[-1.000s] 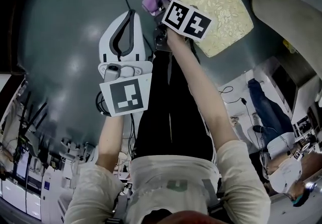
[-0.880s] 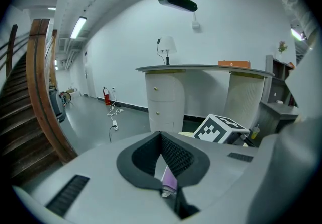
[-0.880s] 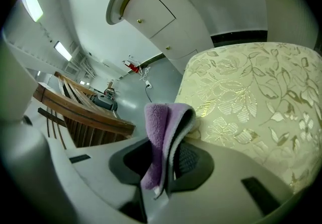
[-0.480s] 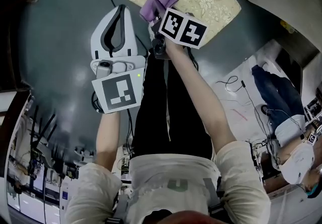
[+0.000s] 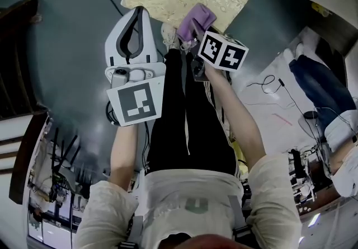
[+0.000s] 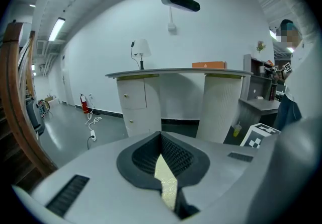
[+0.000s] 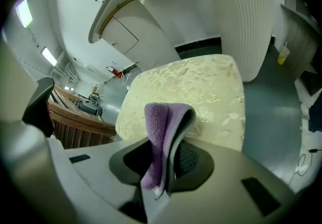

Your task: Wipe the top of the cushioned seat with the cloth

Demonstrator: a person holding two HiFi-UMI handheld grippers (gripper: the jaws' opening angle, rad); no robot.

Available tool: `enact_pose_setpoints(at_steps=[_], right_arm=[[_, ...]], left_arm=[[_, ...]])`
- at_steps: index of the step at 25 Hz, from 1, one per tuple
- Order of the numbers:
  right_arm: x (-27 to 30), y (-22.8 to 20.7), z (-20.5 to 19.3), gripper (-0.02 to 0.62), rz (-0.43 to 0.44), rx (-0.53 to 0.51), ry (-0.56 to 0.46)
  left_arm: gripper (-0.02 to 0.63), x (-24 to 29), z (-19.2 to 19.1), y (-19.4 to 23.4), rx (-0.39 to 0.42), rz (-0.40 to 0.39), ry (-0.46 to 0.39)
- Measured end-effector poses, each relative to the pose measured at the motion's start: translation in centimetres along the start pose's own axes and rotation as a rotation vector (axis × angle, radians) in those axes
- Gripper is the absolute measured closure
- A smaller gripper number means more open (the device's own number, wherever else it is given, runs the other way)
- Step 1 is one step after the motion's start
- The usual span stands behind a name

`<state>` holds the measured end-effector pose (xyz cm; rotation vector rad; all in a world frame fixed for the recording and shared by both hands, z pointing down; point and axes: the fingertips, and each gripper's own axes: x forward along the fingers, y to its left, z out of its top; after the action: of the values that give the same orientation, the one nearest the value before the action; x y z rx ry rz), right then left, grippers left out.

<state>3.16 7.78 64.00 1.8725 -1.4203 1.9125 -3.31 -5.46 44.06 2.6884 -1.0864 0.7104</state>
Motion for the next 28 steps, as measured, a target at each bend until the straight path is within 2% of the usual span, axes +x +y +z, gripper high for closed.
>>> enact_pose_setpoints(at_steps=[6,12,18,28], right_arm=[[-2.8,-4.3,-0.8,0.502,-0.033,-0.008,-0.002],[-4.6,-7.2,-1.8,0.502,-0.08,-0.016,0.009],[-5.5,-8.0,-1.9,0.502,-0.105,-0.069,0.017],[-5.6,-8.8,-2.2,0.502,-0.137,-0.058,0.028]], left_arm=[[0.6,0.7,0.8,-3.2,0.036,-0.064,-0.003],[0.6,0.8,0.8,-4.4,0.055,-0.077,-0.008],[0.6,0.7,1.0,-5.0,0.069,-0.096,0.002],[0.6,0.4,0.4,-3.9,0.058,-0.082,0.006]])
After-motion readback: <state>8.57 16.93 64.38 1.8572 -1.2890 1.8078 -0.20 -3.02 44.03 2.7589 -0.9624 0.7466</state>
